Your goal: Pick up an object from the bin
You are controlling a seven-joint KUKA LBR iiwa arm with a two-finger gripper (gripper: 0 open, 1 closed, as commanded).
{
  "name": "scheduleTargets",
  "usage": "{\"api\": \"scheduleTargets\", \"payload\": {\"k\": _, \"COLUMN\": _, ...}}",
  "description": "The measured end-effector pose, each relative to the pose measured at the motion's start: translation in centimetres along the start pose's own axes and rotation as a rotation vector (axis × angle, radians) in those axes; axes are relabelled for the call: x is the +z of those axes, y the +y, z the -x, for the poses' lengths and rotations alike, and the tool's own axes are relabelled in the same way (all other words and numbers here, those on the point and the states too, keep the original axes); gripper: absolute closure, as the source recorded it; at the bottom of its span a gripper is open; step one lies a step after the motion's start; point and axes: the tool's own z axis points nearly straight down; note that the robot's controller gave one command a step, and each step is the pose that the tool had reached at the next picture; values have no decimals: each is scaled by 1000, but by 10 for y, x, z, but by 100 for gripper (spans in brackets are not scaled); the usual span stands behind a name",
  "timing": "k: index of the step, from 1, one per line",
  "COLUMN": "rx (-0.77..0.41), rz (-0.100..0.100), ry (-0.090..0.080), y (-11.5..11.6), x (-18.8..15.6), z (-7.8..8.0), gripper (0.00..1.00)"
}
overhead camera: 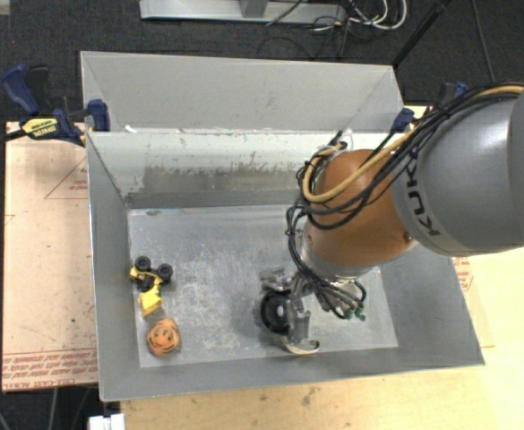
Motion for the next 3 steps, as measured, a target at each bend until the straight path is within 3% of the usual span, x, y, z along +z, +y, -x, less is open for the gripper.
{"api": "scheduleTargets", "payload": {"k": 1, "rx": -10, "rz": -4, "ry": -20, "y": -19, "x": -19, "z": 14, "gripper": 100}}
{"api": "scheduleTargets", "payload": {"k": 2, "rx": -6, "rz": 1, "ry": 3, "y": -21, "x": -41, "z": 10, "gripper": 100}}
{"api": "scheduleTargets", "payload": {"k": 3, "rx": -24, "rz": -5, "ry": -20, "y": -26, "x": -24, "z": 23, "gripper": 100}}
